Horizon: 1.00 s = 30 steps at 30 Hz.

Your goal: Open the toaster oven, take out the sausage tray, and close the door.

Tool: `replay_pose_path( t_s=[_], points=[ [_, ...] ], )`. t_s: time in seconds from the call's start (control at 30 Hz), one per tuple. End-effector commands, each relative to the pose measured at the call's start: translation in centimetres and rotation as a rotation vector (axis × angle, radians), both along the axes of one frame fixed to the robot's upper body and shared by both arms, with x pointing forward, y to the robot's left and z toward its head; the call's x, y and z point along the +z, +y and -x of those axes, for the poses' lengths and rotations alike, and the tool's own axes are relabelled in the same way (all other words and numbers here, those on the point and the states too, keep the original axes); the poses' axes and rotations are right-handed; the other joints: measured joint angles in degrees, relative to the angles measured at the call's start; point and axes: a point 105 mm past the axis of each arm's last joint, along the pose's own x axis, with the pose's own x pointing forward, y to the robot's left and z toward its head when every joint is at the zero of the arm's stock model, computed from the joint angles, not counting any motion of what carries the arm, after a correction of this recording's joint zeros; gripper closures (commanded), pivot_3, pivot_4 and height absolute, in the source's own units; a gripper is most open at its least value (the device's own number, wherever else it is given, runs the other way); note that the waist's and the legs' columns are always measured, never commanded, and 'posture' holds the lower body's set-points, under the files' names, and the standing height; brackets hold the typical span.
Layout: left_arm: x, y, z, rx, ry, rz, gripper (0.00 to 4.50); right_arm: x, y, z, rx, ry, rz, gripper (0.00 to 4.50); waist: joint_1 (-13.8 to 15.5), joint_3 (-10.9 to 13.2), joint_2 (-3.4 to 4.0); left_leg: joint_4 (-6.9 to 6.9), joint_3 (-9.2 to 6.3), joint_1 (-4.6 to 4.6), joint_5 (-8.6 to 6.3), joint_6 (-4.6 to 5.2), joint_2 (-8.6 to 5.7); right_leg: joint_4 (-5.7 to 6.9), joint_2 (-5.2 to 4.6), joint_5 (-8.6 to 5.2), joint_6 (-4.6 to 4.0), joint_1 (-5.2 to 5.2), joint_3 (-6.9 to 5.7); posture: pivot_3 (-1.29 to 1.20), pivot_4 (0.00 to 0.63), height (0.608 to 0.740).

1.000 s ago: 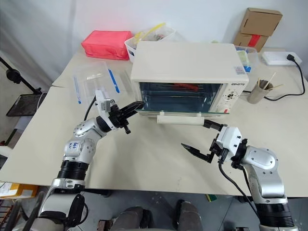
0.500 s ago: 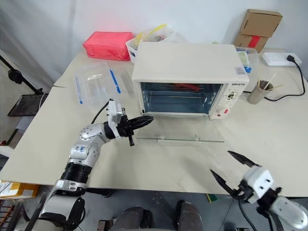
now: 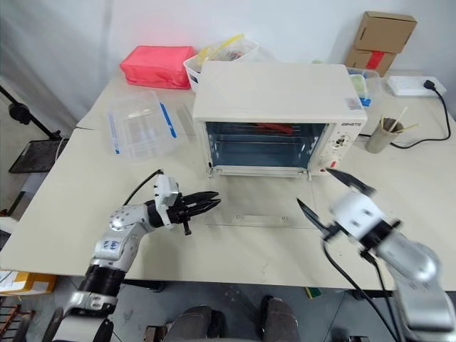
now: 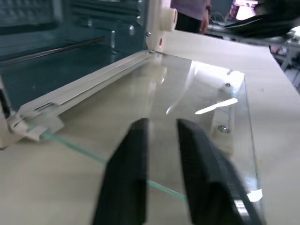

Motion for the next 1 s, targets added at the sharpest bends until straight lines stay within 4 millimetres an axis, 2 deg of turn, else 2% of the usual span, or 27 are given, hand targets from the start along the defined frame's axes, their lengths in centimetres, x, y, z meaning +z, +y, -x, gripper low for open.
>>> replay_pose_path(
  t_s=[0.03, 0.2, 0.23, 0.3, 0.37, 0.57, 0.67, 0.77, 0.83, 0.9, 1.0],
  points=[
    [3.1, 1.1, 0.9, 0.04, -0.082, 0.05, 2.16, 1.2, 3.3, -1.6, 0.062, -0.083, 0.009, 0.0, -0.22, 0.03, 0.06, 0.0, 0.0, 0.0, 0.0, 0.0, 0.0, -0.02, 0.02, 0.0, 0.0, 0.0, -0.01, 0.0, 0.15, 0.74],
    [5.2, 2.8, 2.2, 0.16, -0.12, 0.092, 0.78, 2.7, 7.0, -6.9, 0.012, -0.253, 0.133, 0.0, -1.26, 0.07, 0.05, 0.03, -0.08, -0.04, 0.07, 0.11, -0.16, -0.01, 0.05, 0.02, 0.04, 0.09, -0.12, 0.0, 0.15, 0.74],
    [5.5, 3.0, 2.6, 0.186, -0.125, 0.101, 0.38, 2.8, 7.6, -7.9, -0.001, -0.282, 0.178, 0.0, -1.34, 0.07, 0.05, 0.04, -0.06, -0.02, 0.06, 0.1, -0.15, -0.01, 0.03, 0.02, 0.04, 0.07, -0.08, 0.0, 0.15, 0.74],
    [5.8, 3.3, 3.3, 0.221, -0.111, 0.123, 0.02, 3.4, 8.8, -9.4, -0.007, -0.354, 0.233, 0.0, -1.73, 0.07, 0.06, 0.01, -0.09, -0.03, 0.06, 0.09, -0.14, 0.01, 0.03, 0.02, 0.04, 0.06, -0.09, 0.0, 0.15, 0.74],
    [5.5, 3.3, 3.8, 0.237, -0.099, 0.118, 0.02, 3.5, 9.5, -10.6, -0.01, -0.386, 0.283, 0.0, -1.77, 0.07, 0.06, -0.04, -0.19, -0.03, 0.06, 0.08, -0.13, 0.01, 0.05, 0.01, 0.03, 0.06, -0.12, 0.0, 0.15, 0.74],
    [4.9, 3.2, 3.8, 0.265, -0.09, 0.122, 0.02, 3.5, 11.2, -12.3, 0.016, -0.445, 0.349, 0.0, -2.42, 0.08, 0.07, -0.01, -0.16, -0.1, 0.08, 0.08, -0.14, -0.02, 0.26, 0.01, 0.03, 0.09, -0.15, 0.0, 0.15, 0.74],
    [4.8, 3.2, 3.6, 0.263, -0.094, 0.126, 0.0, 3.5, 11.5, -13.0, 0.011, -0.459, 0.374, 0.61, -2.79, 0.08, 0.08, -0.02, -0.17, -0.09, 0.1, 0.04, -0.1, 0.0, 0.29, 0.01, 0.03, 0.08, -0.14, 0.0, 0.15, 0.74],
    [4.8, 3.0, 3.3, 0.242, -0.102, 0.121, 0.0, 3.3, 11.5, -13.6, -0.006, -0.456, 0.395, 1.59, -2.79, 0.09, 0.09, -0.04, -0.17, -0.09, 0.12, 0.0, -0.06, -0.01, 0.36, 0.0, 0.02, 0.08, -0.15, 0.0, 0.15, 0.74],
    [4.8, 2.7, 2.6, 0.216, -0.107, 0.124, 0.0, 3.4, 11.6, -13.8, -0.007, -0.466, 0.404, 2.33, -2.71, 0.09, 0.09, -0.04, -0.17, -0.09, 0.12, 0.0, -0.06, -0.01, 0.36, 0.0, 0.02, 0.08, -0.15, 0.0, 0.15, 0.74],
    [4.9, 2.5, 2.1, 0.197, -0.111, 0.124, 0.0, 3.4, 11.7, -13.8, -0.005, -0.473, 0.405, 2.89, -2.78, 0.09, 0.09, -0.04, -0.17, -0.1, 0.13, -0.01, -0.07, -0.01, 0.37, 0.0, 0.02, 0.09, -0.15, 0.0, 0.15, 0.74],
    [5.5, 1.5, -0.1, 0.159, -0.108, 0.136, 0.0, 3.5, 11.8, -13.6, 0.006, -0.488, 0.406, 3.84, -2.61, 0.1, 0.12, -0.05, -0.17, -0.1, 0.13, -0.03, -0.06, -0.01, 0.4, 0.0, 0.02, 0.08, -0.15, 0.0, 0.15, 0.74]
  ],
)
